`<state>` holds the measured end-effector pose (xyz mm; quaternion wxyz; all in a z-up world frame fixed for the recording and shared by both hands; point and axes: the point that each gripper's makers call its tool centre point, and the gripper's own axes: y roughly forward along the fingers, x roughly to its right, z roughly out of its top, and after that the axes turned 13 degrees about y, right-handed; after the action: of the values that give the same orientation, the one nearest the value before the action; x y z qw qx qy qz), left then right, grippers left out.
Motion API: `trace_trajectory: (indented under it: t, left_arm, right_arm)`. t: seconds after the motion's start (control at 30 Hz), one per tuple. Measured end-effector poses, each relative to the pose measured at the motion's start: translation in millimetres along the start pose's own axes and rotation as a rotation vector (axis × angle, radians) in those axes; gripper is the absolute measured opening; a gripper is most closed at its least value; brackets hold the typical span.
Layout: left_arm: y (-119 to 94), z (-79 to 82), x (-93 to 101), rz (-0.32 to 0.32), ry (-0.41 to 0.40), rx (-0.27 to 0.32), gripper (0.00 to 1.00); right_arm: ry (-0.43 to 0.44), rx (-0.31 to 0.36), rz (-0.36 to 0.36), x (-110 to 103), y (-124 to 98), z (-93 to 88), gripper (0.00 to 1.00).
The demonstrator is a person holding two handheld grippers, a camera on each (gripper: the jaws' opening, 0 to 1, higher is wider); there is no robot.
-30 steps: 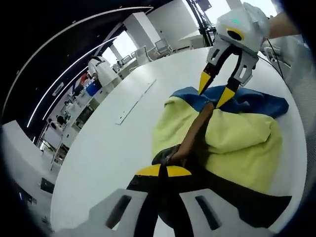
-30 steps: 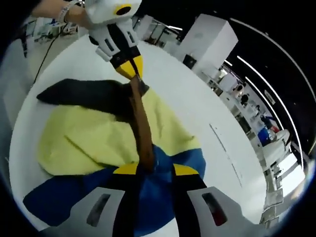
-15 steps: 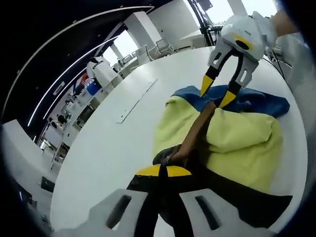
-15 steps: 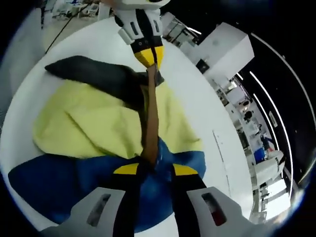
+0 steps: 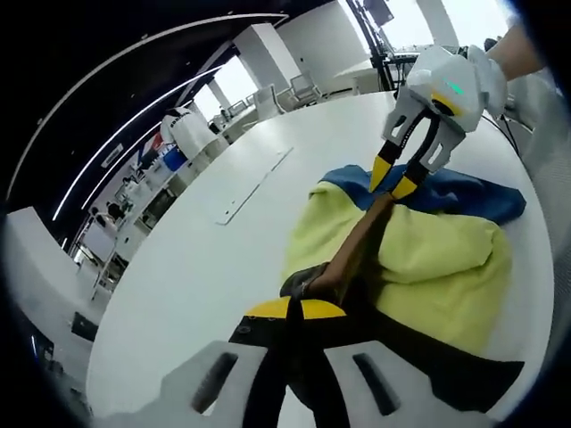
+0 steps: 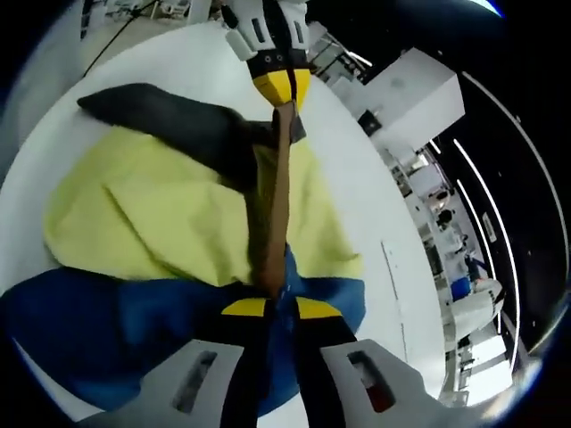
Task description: Fold the garment on the visible template until the final outline fits inside the template.
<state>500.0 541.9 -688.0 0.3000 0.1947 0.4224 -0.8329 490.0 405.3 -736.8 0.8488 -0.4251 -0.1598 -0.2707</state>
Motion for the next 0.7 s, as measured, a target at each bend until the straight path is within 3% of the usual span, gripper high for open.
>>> trace_trajectory:
  t: [0.43,0.7]
  left_arm:
    - [-1.8,0.3,-2.5,0.010,0.003,-0.009,0.00]
    - [-9.3,5.8,-9.2,0.004,-0.022,-0.004,0.00]
  right_arm:
    - [0.033,0.036,-0.033,18.7,-14.2,7.9,0.02]
    - [0.186,0.105,-0.018,32.9,-33.2,23.0,0.01]
